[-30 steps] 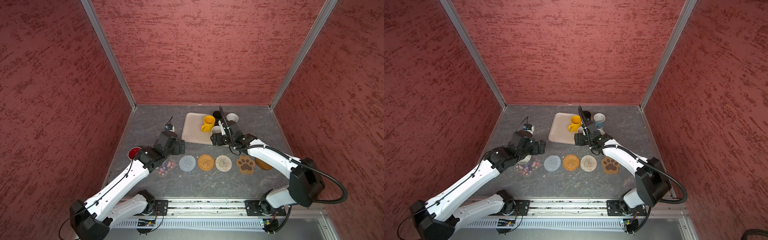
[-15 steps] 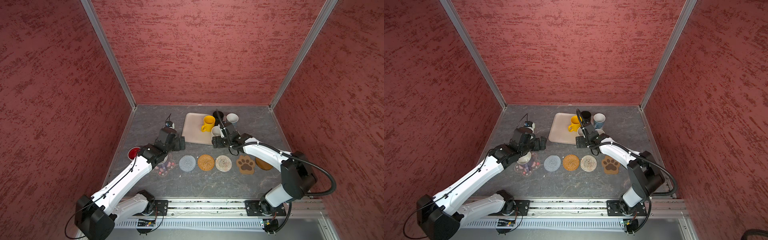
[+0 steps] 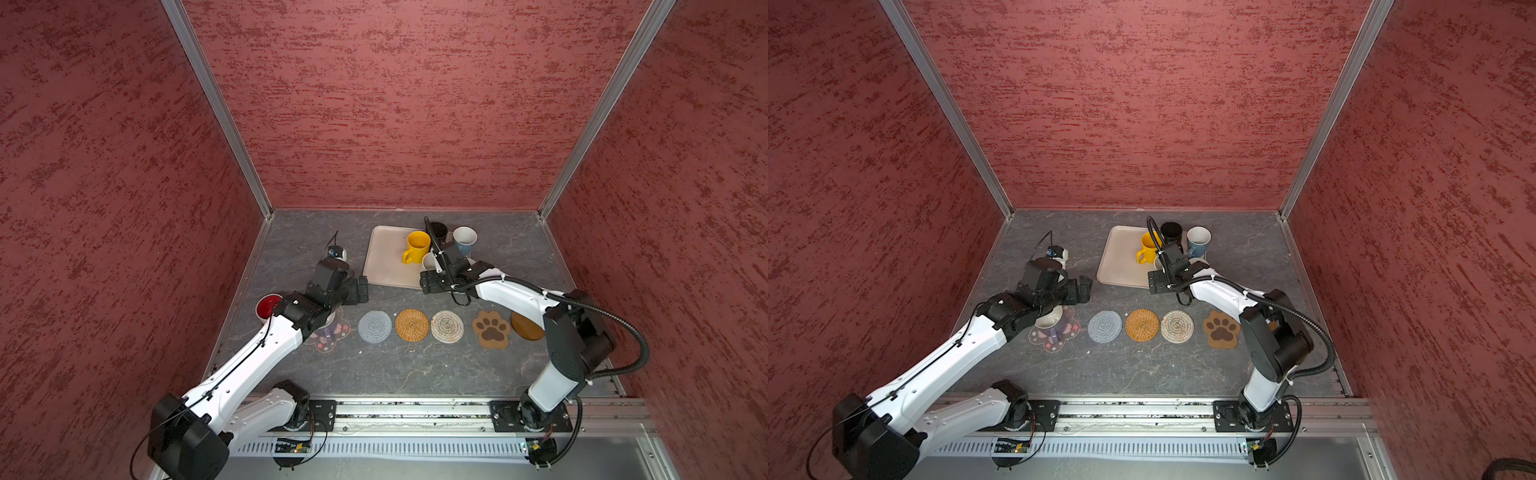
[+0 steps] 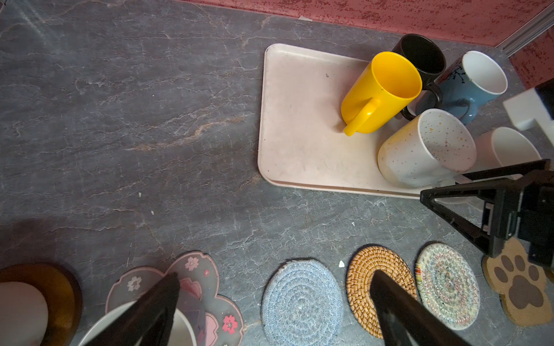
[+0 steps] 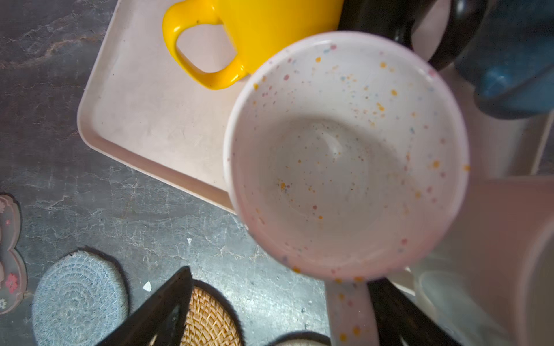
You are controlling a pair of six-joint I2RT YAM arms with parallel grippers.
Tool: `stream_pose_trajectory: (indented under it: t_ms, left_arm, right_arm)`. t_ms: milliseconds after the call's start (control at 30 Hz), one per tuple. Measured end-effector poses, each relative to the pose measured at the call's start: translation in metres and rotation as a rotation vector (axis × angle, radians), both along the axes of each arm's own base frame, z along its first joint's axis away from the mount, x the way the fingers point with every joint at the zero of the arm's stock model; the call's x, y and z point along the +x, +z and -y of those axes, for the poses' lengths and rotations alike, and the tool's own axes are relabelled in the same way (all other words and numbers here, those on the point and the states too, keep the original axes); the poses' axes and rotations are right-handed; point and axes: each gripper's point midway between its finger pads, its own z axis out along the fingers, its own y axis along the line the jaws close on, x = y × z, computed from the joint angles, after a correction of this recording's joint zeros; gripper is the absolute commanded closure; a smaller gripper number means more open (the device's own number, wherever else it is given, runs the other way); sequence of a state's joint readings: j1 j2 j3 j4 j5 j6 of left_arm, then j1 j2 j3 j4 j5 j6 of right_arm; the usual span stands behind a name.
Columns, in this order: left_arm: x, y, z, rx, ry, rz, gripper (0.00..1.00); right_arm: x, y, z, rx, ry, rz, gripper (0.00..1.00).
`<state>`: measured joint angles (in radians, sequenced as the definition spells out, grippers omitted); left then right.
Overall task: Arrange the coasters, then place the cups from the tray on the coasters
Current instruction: 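Lower the right gripper and grasp the speckled white mug's rim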
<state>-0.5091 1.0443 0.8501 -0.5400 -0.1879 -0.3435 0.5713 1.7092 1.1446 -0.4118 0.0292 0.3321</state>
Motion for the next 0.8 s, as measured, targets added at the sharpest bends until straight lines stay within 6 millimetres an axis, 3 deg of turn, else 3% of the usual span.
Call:
stream_pose_trajectory:
  t_ms: [300, 633, 800]
  left_arm:
    - [0.000, -0.005, 0.000, -0.008, 0.000, -0.001, 0.01]
    - [0.000, -0.010, 0.002, -0.019, 0.003, -0.010, 0.00]
    - [0.000, -0.010, 0.001, -0.022, 0.006, -0.011, 0.00]
  right_arm:
    - [0.002, -0.022, 0.000, -0.028, -0.006, -0.045, 0.27]
    - [0.009, -0.028, 0.002, -0.030, -0.026, -0.060, 0.38]
    - [0.011, -0.028, 0.003, -0.026, -0.038, -0.062, 0.49]
